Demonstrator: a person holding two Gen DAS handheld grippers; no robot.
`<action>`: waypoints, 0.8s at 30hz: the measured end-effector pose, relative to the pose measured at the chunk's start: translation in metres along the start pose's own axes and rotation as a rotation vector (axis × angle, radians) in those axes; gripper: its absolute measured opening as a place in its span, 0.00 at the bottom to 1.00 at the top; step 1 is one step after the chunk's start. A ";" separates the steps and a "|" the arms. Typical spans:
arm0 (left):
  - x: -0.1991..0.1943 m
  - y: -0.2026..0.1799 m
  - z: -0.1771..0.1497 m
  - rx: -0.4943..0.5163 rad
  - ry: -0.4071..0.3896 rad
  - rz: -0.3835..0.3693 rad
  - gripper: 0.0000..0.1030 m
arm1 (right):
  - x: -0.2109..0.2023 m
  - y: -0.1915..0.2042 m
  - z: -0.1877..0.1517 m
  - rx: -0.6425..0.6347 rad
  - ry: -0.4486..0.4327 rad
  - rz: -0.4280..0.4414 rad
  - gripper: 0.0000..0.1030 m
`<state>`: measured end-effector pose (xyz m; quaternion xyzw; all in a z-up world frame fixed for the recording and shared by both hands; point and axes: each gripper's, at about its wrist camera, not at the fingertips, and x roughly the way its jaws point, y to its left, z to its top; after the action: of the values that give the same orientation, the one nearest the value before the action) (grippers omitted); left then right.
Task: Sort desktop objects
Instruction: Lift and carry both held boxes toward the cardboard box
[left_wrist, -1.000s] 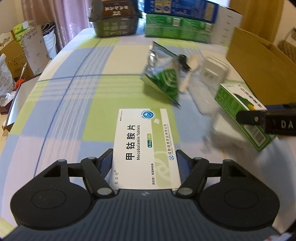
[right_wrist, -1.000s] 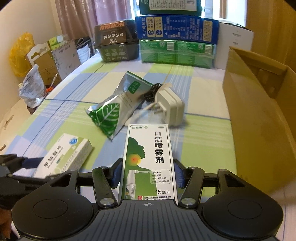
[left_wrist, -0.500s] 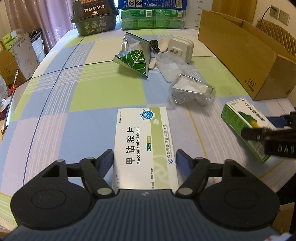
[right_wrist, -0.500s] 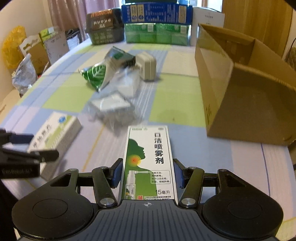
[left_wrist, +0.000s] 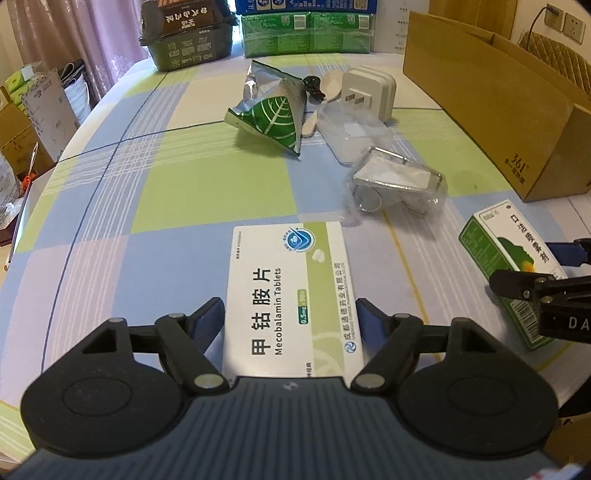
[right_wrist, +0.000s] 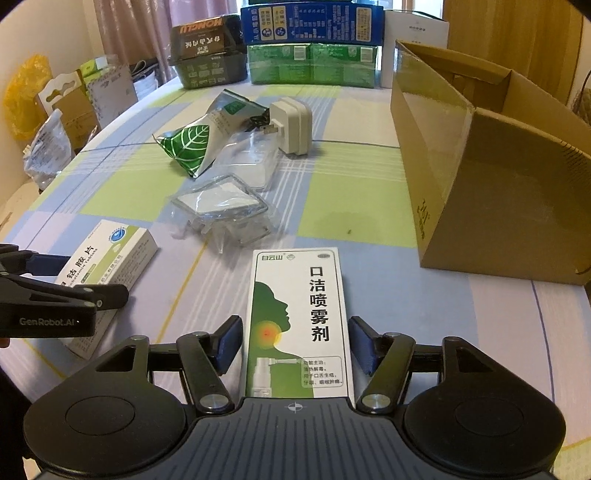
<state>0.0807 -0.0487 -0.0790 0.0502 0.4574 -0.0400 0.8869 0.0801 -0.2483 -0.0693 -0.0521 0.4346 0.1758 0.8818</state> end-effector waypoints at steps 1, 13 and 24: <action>0.001 0.000 -0.001 0.000 0.001 0.000 0.69 | 0.001 0.000 0.000 -0.001 0.000 -0.001 0.58; -0.004 -0.002 -0.004 -0.025 -0.006 0.004 0.65 | 0.000 0.002 -0.004 -0.011 -0.001 -0.013 0.51; -0.036 -0.008 0.001 -0.018 -0.047 0.001 0.65 | -0.032 0.005 0.005 -0.006 -0.074 -0.005 0.51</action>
<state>0.0592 -0.0555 -0.0495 0.0414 0.4368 -0.0365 0.8979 0.0643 -0.2511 -0.0407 -0.0491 0.4012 0.1767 0.8975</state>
